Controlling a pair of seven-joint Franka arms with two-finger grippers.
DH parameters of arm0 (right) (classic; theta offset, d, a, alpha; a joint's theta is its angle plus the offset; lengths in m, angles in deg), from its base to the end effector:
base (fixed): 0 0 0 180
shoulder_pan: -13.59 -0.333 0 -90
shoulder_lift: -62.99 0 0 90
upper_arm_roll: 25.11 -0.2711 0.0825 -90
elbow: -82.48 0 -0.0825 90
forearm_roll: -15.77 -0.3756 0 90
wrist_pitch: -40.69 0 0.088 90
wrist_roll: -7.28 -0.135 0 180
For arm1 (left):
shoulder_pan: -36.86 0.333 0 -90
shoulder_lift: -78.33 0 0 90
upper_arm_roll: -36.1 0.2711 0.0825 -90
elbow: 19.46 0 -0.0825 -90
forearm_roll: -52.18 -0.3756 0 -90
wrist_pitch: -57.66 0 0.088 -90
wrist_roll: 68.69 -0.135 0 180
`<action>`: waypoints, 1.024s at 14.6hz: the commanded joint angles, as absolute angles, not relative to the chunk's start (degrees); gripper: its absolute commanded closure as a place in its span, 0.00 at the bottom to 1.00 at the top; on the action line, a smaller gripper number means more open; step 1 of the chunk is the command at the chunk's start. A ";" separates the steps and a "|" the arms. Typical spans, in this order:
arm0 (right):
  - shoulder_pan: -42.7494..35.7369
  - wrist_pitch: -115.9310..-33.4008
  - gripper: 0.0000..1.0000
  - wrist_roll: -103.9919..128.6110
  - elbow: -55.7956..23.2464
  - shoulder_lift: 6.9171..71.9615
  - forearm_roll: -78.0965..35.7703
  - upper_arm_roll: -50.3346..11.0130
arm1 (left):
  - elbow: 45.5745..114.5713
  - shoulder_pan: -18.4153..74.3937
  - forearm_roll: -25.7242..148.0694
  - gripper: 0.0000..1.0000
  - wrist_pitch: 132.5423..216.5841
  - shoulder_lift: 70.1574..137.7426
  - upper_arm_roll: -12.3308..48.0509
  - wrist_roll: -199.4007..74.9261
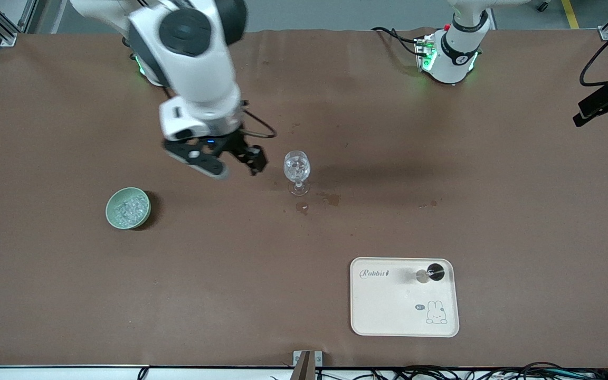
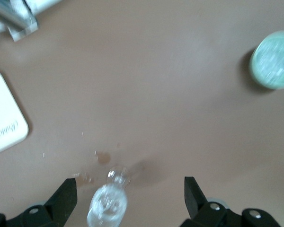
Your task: Pour wine and add ice with both arms
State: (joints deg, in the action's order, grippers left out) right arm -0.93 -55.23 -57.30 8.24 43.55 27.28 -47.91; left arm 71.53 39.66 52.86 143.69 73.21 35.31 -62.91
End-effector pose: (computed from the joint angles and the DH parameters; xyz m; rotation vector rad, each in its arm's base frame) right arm 0.5425 0.3379 0.5016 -3.0417 0.7542 -0.1502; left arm 0.5148 0.0161 0.5850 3.1237 0.2115 0.0038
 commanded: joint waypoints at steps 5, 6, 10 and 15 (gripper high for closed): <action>11.57 -45.54 0.00 -28.63 6.55 54.81 27.11 -38.95 | 73.17 39.24 52.71 0.00 144.50 71.91 31.10 -62.10; 11.40 -45.27 0.00 -23.71 6.29 55.69 26.85 -35.08 | 73.17 39.15 52.53 0.00 144.50 71.91 30.22 -61.92; 11.83 -43.25 0.00 -6.21 5.32 58.15 22.47 -25.40 | 72.48 38.45 52.44 0.00 143.89 72.08 30.03 -61.66; 15.26 -43.32 0.00 2.62 -1.06 61.82 18.16 -22.74 | 68.17 38.71 52.44 0.00 143.88 74.72 30.38 -62.27</action>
State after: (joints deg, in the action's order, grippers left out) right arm 13.90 -41.90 1.12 6.53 56.85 20.19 -22.42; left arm 70.89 38.75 52.87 144.12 73.12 30.18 -61.91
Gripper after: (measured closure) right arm 0.000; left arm 0.000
